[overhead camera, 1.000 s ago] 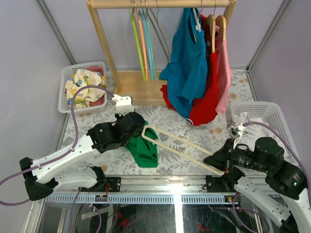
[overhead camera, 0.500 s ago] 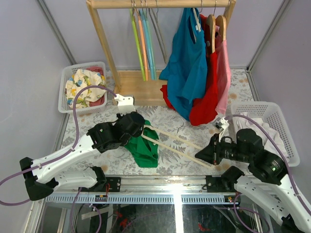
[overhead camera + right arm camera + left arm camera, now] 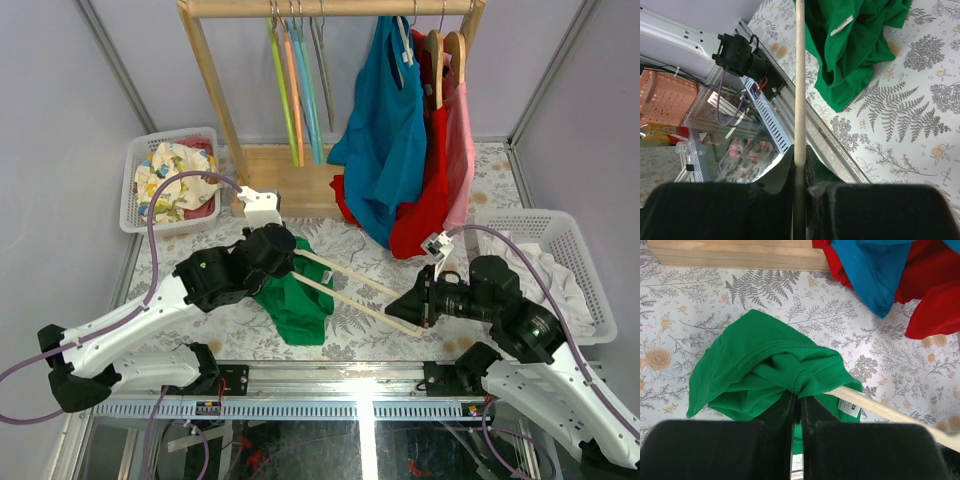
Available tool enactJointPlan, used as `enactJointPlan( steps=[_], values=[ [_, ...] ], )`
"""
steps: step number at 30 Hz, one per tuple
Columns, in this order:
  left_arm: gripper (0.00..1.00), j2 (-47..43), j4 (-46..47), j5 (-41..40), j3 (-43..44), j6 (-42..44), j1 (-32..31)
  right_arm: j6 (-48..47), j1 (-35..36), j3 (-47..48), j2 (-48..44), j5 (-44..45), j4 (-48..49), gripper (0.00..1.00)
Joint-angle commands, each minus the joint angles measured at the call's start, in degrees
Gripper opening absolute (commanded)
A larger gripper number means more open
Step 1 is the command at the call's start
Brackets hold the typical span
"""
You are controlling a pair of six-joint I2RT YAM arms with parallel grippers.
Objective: Place the t-shirt on the hanger
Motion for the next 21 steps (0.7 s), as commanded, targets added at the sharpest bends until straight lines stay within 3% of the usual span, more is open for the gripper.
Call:
enactJointPlan(
  steps=[1, 6, 12, 21],
  values=[
    [0.00, 0.65, 4.40, 0.84, 3.20, 2.23, 0.30, 0.13, -0.18, 0.29, 1.49, -3.87, 5.44, 0.00],
    [0.00, 0.85, 4.35, 1.81, 4.61, 2.72, 0.24, -0.05, -0.18, -0.26, 2.06, -5.03, 5.98, 0.00],
    [0.00, 1.18, 4.32, 3.84, 6.40, 3.85, 0.02, -2.95, -0.18, -0.39, 3.18, -0.07, 5.88, 0.00],
    [0.00, 1.14, 1.23, 2.71, 11.56, 5.03, 0.01, -7.58, -0.18, 4.22, 5.04, -5.39, 1.20, 0.00]
  ],
)
